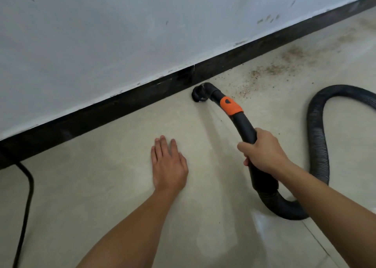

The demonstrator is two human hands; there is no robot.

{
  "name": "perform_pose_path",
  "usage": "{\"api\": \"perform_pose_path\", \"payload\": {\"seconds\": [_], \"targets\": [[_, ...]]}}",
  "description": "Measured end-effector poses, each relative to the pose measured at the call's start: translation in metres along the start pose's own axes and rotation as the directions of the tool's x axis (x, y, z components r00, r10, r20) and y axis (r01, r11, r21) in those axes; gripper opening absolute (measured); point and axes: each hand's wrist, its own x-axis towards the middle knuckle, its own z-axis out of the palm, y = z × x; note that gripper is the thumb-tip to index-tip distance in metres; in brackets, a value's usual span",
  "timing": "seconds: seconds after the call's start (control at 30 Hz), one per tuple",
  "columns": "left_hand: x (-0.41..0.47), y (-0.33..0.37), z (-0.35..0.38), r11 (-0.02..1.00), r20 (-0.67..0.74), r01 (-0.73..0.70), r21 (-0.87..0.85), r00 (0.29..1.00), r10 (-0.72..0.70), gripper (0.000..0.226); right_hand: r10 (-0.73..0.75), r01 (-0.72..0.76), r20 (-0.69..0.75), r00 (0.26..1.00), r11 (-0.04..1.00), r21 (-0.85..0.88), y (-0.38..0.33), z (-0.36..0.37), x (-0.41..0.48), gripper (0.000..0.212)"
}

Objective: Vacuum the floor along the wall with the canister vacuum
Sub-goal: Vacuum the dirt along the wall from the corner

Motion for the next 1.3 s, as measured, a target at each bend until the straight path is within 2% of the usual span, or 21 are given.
{"api": "perform_pose_path", "payload": {"seconds": [0.07,0.13,0.3,0.4,0.5,0.6,0.73,0.87,1.1,1.2,1.3], "targets": [[-0.001,-0.001,-0.001,1.000,-0.002,0.005,-0.003,1.000,-0.005,0.055,-0.025,0.018,-0.034,0.999,0.981,-0.192,0.014,-0.002,-0.022,0.020],[-0.001,0.000,-0.002,1.000,-0.014,0.003,-0.006,1.000,-0.004,0.054,-0.013,-0.002,-0.065,0.998,0.973,-0.232,0.036,-0.007,-0.045,0.021],[0.000,0.001,-0.003,1.000,-0.024,0.003,-0.008,1.000,-0.003,0.052,0.132,-0.140,-0.120,0.984,0.988,-0.064,0.095,-0.029,-0.087,0.019],[-0.001,0.002,-0.002,1.000,-0.020,0.010,0.006,1.000,-0.010,0.052,0.174,-0.168,-0.135,0.975,0.984,0.057,0.102,-0.037,-0.083,0.015],[-0.001,0.003,-0.001,1.000,-0.025,0.014,-0.001,1.000,-0.014,0.052,0.181,-0.152,-0.163,0.970,0.973,0.173,0.083,-0.033,-0.056,0.014],[0.000,0.004,0.000,1.000,-0.028,0.010,-0.003,1.000,-0.010,0.052,0.184,-0.138,-0.115,0.976,0.936,0.323,0.052,-0.018,-0.023,0.017],[-0.002,0.003,0.001,1.000,-0.033,0.009,0.000,0.999,-0.009,0.052,0.133,-0.112,-0.040,0.990,0.935,0.337,0.020,0.000,0.001,0.019],[-0.001,0.004,0.001,1.000,-0.029,0.004,-0.001,1.000,-0.004,0.053,0.169,-0.136,-0.066,0.983,0.926,0.353,0.012,0.003,0.012,0.018],[0.001,0.002,0.003,1.000,-0.019,0.007,0.014,1.000,-0.007,0.054,0.218,-0.200,0.037,0.975,0.798,0.569,-0.030,0.006,0.046,0.019],[0.001,0.001,0.002,1.000,-0.010,0.010,0.017,1.000,-0.010,0.054,0.175,-0.182,0.063,0.983,0.847,0.500,-0.028,0.013,0.037,0.018],[0.001,-0.001,0.001,1.000,-0.014,0.002,0.017,1.000,-0.002,0.053,0.102,-0.125,0.088,0.991,0.938,0.323,-0.018,0.012,0.018,0.020]]}}
